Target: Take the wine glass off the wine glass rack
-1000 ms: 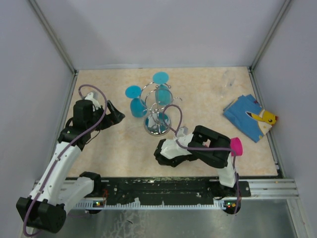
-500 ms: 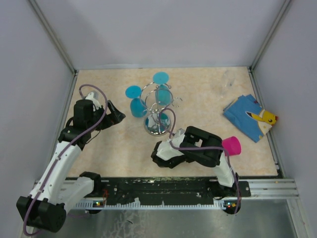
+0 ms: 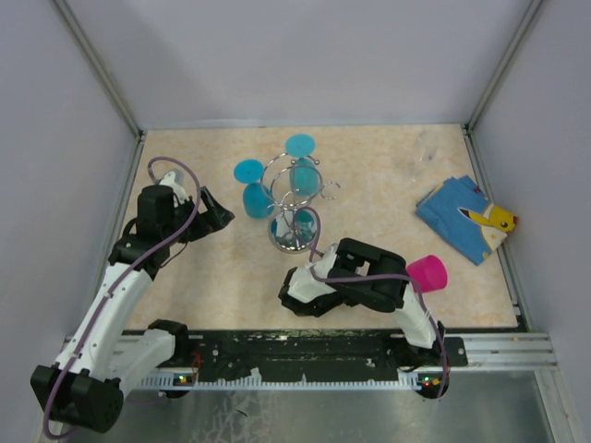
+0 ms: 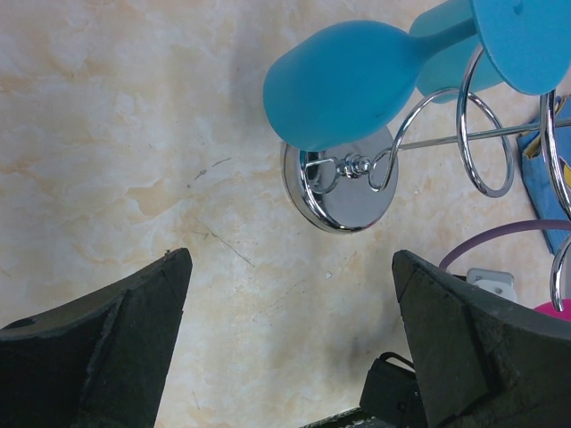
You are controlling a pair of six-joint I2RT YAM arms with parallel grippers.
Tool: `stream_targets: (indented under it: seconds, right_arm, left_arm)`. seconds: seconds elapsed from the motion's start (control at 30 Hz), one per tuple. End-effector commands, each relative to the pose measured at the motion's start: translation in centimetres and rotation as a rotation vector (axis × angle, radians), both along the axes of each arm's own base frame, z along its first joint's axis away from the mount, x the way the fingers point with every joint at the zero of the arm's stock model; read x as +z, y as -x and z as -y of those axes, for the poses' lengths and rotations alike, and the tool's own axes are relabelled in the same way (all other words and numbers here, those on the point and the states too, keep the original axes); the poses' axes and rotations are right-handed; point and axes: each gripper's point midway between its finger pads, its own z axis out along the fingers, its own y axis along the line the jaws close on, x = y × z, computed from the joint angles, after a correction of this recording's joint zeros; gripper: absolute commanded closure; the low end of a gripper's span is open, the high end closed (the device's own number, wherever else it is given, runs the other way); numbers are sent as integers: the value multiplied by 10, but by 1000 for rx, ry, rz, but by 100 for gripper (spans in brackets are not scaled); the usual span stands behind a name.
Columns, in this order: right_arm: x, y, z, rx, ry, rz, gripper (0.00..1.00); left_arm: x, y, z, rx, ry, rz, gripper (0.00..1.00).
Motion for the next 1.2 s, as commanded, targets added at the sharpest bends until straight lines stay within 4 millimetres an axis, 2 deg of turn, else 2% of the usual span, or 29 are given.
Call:
stream_targets:
  seconds: [0.0,0.3,0.4,0.8,0.9,1.17]
  right_arm:
    - [-10,-1,-14,-19,-95,71,100]
    - [-15,0,-20,-7,-80,61,95]
    - [-18,0,-24,-2,-79,60,88]
    - [-22,2,-29,1,-85,58,73]
    - [-21,3,-36,13,-104,60,64]
    - [-20,8,-65,77,-156,52,58]
  left_arm:
    - [3,-3,0,-6,3,21,0]
    - [1,-2,2,-11,10,15,0]
    - [3,-2,1,-9,8,21,0]
    - [2,-2,2,-14,11,16,0]
    - [2,-2,3,-18,14,15,0]
    - [4,-3,4,-20,19,21,0]
